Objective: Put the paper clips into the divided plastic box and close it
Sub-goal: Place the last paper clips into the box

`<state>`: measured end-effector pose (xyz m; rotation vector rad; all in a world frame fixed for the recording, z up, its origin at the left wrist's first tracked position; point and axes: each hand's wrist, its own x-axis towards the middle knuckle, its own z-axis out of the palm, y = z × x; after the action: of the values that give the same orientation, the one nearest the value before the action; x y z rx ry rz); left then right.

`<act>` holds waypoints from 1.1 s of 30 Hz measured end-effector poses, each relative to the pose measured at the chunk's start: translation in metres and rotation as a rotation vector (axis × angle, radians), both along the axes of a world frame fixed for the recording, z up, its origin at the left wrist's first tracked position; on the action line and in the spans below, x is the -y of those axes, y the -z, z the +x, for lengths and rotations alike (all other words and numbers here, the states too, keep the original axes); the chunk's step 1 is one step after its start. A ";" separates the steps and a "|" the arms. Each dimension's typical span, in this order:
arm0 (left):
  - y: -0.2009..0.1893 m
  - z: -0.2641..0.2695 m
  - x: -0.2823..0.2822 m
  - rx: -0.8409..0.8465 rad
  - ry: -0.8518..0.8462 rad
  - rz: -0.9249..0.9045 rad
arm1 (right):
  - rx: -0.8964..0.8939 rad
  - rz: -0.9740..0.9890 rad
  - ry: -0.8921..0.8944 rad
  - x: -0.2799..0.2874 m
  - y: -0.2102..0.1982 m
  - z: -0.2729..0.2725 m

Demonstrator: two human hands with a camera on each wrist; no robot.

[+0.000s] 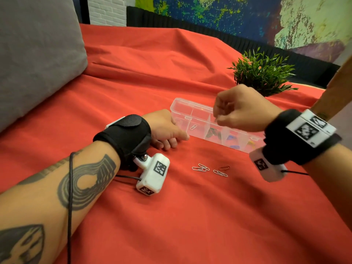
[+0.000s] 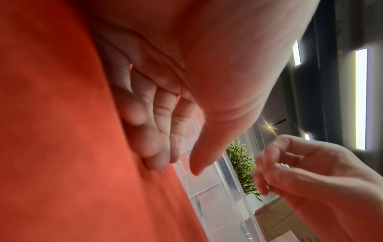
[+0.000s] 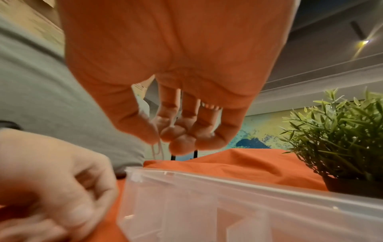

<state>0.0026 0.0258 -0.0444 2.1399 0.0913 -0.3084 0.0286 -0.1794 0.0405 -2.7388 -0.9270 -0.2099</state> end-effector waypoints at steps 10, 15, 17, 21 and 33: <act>-0.001 -0.001 0.000 -0.003 0.020 -0.011 | 0.100 0.073 0.093 -0.024 0.026 0.039; -0.001 -0.001 -0.001 -0.002 0.025 0.002 | 0.174 0.138 0.028 -0.007 0.015 0.009; -0.001 -0.001 -0.001 -0.002 0.021 0.002 | 0.136 0.097 -0.036 -0.001 0.014 -0.008; -0.001 -0.001 -0.001 -0.004 0.015 0.001 | -0.072 -0.143 -0.135 0.008 0.017 -0.043; -0.001 -0.002 0.000 0.005 0.006 -0.003 | -0.171 -0.388 -0.099 0.015 0.043 -0.073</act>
<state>0.0009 0.0262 -0.0432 2.1385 0.0813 -0.3066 -0.0439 -0.1945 -0.0029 -2.9807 -1.1536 0.2447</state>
